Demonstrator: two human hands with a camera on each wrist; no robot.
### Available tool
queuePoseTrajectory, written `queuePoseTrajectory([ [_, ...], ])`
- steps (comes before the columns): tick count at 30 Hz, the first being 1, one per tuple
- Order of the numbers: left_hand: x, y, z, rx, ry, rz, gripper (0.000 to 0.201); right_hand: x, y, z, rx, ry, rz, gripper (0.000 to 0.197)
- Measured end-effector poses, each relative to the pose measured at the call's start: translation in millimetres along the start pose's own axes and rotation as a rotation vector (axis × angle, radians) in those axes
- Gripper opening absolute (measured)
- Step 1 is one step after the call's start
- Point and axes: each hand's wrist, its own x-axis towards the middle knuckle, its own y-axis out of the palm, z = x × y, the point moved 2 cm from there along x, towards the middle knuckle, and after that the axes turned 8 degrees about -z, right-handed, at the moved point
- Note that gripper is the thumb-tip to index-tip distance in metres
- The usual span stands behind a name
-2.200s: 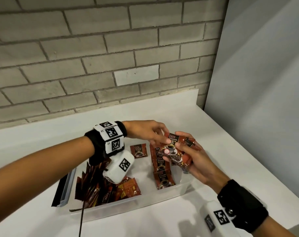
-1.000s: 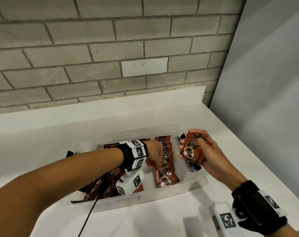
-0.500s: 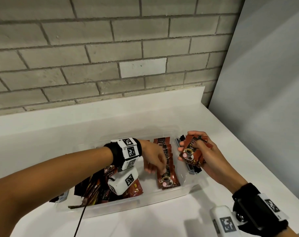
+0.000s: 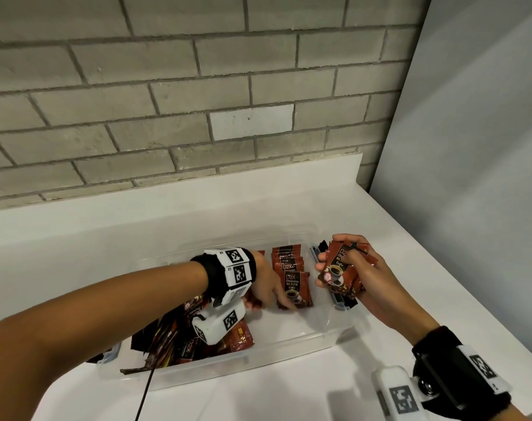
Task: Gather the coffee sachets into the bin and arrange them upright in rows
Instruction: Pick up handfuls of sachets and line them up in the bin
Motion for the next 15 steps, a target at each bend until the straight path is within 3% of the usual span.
queuePoseTrajectory([
  [15, 2.5, 3.0, 5.8, -0.142, -0.059, -0.071, 0.074, -2.5, 6.7, 4.6, -0.04, 0.003, 0.026, 0.032],
])
